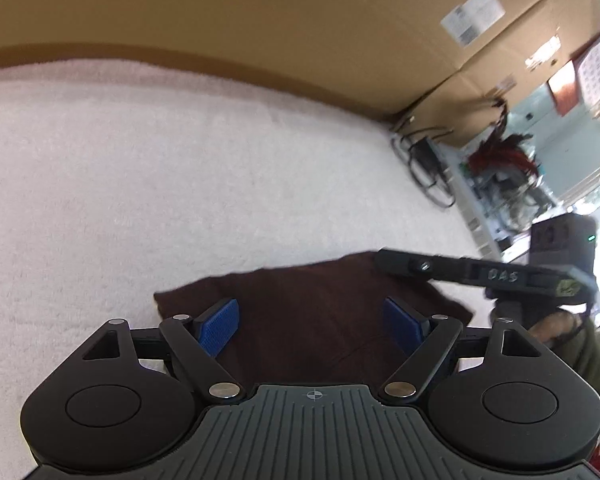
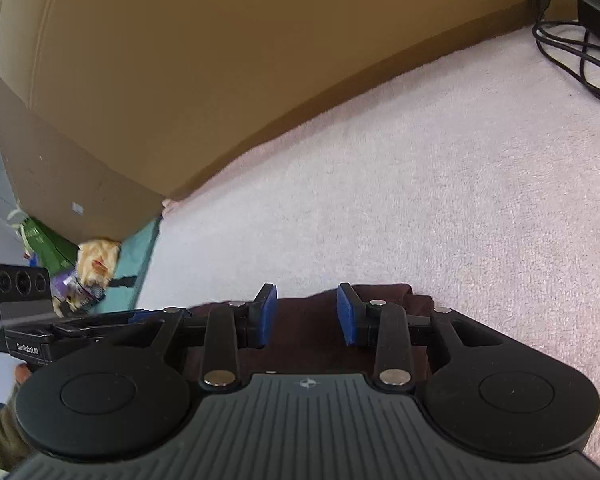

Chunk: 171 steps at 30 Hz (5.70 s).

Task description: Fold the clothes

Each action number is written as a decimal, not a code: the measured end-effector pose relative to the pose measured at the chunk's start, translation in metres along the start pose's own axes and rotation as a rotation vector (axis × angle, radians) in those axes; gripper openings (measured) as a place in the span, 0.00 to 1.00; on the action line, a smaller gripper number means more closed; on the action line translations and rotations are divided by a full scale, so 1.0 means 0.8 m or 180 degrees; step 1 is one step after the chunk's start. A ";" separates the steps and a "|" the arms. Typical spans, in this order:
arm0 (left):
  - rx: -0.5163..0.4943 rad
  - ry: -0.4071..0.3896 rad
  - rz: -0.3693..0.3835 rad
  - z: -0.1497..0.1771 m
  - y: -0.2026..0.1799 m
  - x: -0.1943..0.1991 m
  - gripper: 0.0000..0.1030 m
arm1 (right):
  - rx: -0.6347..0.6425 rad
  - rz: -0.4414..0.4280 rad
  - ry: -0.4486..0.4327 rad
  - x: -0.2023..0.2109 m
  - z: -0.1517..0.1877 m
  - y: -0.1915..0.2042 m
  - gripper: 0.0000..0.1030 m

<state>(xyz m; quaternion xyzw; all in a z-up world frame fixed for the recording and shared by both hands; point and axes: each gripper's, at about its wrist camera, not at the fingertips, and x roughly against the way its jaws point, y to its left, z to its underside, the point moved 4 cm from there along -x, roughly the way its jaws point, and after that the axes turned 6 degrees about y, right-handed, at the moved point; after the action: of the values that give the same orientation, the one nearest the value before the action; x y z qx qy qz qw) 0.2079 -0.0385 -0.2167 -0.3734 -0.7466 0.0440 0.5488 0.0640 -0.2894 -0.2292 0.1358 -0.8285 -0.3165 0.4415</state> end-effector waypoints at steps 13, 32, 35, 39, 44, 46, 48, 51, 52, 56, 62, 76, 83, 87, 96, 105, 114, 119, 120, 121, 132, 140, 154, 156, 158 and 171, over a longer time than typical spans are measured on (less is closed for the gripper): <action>-0.0137 -0.0083 0.0100 0.033 -0.017 0.038 0.86 | 0.0184 -0.0199 -0.0086 0.057 0.021 0.015 0.38; -0.0221 -0.0138 -0.0081 0.107 -0.068 0.093 0.86 | 0.0746 -0.0230 0.0332 0.129 0.089 0.073 0.58; -0.0316 -0.0096 0.0045 0.119 -0.102 0.086 0.86 | 0.0855 -0.0293 0.0541 0.134 0.115 0.083 0.63; -0.0510 0.0007 0.0141 0.137 -0.142 0.071 0.87 | 0.0879 -0.0312 0.0675 0.137 0.137 0.086 0.64; -0.0644 0.0091 -0.0200 0.150 -0.160 0.043 0.88 | 0.1004 -0.0226 0.0822 0.130 0.160 0.092 0.65; -0.0603 0.0093 -0.0469 0.151 -0.156 0.033 0.88 | 0.1072 -0.0087 0.0856 0.124 0.168 0.094 0.65; -0.0534 0.0085 -0.0655 0.151 -0.149 0.029 0.88 | 0.1114 -0.0029 0.0840 0.118 0.172 0.096 0.65; -0.0465 0.0107 -0.0865 0.156 -0.137 0.029 0.88 | 0.1171 0.0147 0.0788 0.110 0.175 0.102 0.63; -0.0468 0.0135 -0.0953 0.158 -0.133 0.029 0.88 | 0.1232 0.0238 0.0782 0.108 0.177 0.103 0.61; -0.0430 0.0230 -0.1151 0.170 -0.115 0.032 0.88 | 0.1369 0.0515 0.0878 0.105 0.182 0.093 0.46; -0.0113 0.0238 -0.1247 0.176 -0.082 0.047 0.88 | 0.1295 0.0641 0.0931 0.122 0.177 0.076 0.19; -0.0064 0.0306 -0.1253 0.177 -0.061 0.051 0.90 | 0.1238 0.0592 0.1056 0.127 0.166 0.079 0.02; -0.0103 0.0198 -0.1263 0.160 -0.059 0.069 0.90 | 0.1091 0.0537 0.0813 0.147 0.137 0.082 0.02; -0.0209 -0.0010 -0.1301 0.125 -0.059 0.090 0.90 | 0.1145 0.0425 0.0613 0.158 0.102 0.097 0.02; -0.0387 -0.0140 -0.1383 0.033 -0.036 0.075 0.91 | 0.1185 0.0559 0.0498 0.109 0.024 0.087 0.03; -0.0143 -0.0097 -0.0987 0.008 0.000 0.081 0.91 | 0.0667 0.0617 0.0310 0.096 -0.005 0.050 0.48; 0.0185 0.0306 -0.0615 -0.023 0.028 0.051 0.91 | 0.0270 0.0643 0.0324 0.083 -0.021 0.039 0.59; 0.0439 0.0196 -0.0467 -0.024 0.047 0.066 0.91 | 0.0110 0.0424 0.0186 0.091 -0.026 0.034 0.59; 0.0433 0.0142 -0.0450 -0.021 0.047 0.072 0.91 | 0.0235 0.0381 0.0194 0.094 -0.021 0.040 0.59; 0.0423 0.0085 -0.0436 -0.018 0.046 0.079 0.91 | 0.0363 0.0340 0.0209 0.096 -0.016 0.045 0.59; 0.0136 0.0085 -0.0402 0.031 0.021 0.095 0.91 | 0.0979 0.0187 0.0542 0.070 0.037 0.063 0.59; -0.0278 0.0166 -0.0284 0.052 -0.026 0.069 0.86 | 0.1061 0.0267 0.0642 0.054 0.044 0.055 0.53; 0.0037 0.0145 -0.0053 0.058 -0.007 0.050 0.33 | 0.0821 0.0170 0.0503 0.067 0.057 0.049 0.53; 0.0083 0.0127 -0.0045 0.060 -0.004 0.051 0.32 | 0.0871 0.0200 0.0499 0.067 0.058 0.051 0.53; 0.0086 0.0103 -0.0082 0.061 -0.004 0.052 0.28 | 0.0913 0.0248 0.0514 0.064 0.058 0.052 0.47; 0.0165 0.0039 -0.0299 0.071 0.005 0.072 0.59 | 0.0665 0.0412 0.0473 0.080 0.058 0.038 0.14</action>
<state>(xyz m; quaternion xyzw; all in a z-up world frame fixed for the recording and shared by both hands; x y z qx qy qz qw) 0.1547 0.0188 -0.1959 -0.3238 -0.7586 0.0353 0.5644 -0.0094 -0.2798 -0.1872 0.1504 -0.8290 -0.1885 0.5046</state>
